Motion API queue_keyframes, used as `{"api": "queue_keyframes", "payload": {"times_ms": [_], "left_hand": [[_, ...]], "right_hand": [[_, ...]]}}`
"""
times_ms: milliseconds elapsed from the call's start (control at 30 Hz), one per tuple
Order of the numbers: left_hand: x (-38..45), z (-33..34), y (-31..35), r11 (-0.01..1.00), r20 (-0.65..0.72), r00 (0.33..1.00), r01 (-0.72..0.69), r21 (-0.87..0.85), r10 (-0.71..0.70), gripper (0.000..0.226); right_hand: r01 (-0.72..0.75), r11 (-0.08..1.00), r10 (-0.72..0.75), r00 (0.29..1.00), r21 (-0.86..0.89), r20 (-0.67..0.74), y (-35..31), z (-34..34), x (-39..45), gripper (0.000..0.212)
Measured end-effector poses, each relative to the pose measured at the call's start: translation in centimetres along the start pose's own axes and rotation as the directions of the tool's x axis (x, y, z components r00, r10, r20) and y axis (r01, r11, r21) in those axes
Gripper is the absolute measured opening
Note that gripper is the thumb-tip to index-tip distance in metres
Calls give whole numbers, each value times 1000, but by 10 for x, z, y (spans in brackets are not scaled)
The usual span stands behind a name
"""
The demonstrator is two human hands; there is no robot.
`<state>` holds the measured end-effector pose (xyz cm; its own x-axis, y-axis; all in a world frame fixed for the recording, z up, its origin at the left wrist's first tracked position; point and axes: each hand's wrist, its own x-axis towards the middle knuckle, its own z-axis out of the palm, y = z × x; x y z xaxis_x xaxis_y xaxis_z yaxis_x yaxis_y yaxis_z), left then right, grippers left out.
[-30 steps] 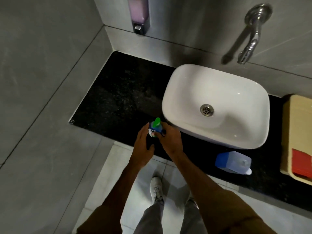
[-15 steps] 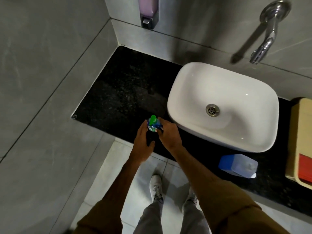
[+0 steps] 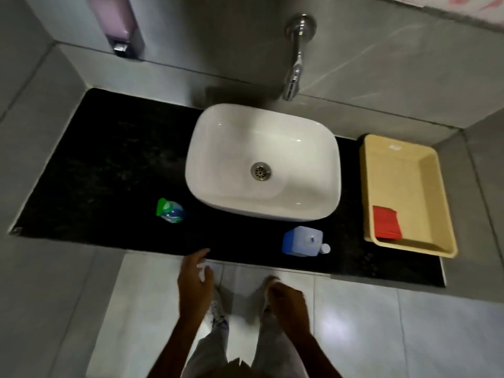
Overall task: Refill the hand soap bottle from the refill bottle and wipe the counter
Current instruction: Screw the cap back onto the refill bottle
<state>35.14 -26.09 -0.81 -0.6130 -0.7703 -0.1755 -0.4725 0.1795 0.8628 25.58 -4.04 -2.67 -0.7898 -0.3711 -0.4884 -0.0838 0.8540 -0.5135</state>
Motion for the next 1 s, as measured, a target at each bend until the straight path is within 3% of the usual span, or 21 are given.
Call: {"api": "queue_keyframes", "payload": {"times_ms": [67, 167, 233, 367, 500, 600, 700, 833, 900, 1000], "left_hand": [[-8, 33, 30, 994, 154, 983, -105, -9, 105, 38], [-6, 81, 72, 972, 326, 917, -235, -25, 230, 45], [-1, 106, 93, 957, 439, 860, -289, -2, 260, 66], [11, 139, 109, 910, 578, 766, -404, 92, 281, 88], [17, 151, 108, 925, 570, 774, -375, 62, 275, 78], [15, 156, 106, 938, 533, 808, -339, 73, 251, 73], [12, 159, 107, 937, 508, 825, -337, 91, 247, 72], [7, 151, 116, 951, 474, 850, -300, 75, 230, 68], [6, 150, 123, 957, 453, 863, -283, 70, 222, 66], [6, 151, 127, 948, 476, 842, -315, 54, 253, 59]], "right_hand": [[-167, 983, 179, 960, 73, -215, 39, -35, -3, 12], [-199, 975, 220, 884, 94, -412, 60, -81, 19, 24], [-161, 987, 155, 896, 22, -417, 64, -104, 47, 36], [-93, 990, 67, 972, -110, -223, 61, -125, 94, 46], [-39, 967, 10, 993, -250, -117, 66, -123, 110, 35], [5, 976, -29, 994, -217, -108, 69, -127, 109, 33], [84, 993, -100, 976, -87, -191, 57, -148, 98, 29], [357, 934, -332, 888, 19, -318, 30, -183, 64, 32], [463, 886, -450, 853, -13, -266, 16, -189, 50, 33], [484, 872, -490, 859, -77, -150, -4, -189, 46, 33]]}}
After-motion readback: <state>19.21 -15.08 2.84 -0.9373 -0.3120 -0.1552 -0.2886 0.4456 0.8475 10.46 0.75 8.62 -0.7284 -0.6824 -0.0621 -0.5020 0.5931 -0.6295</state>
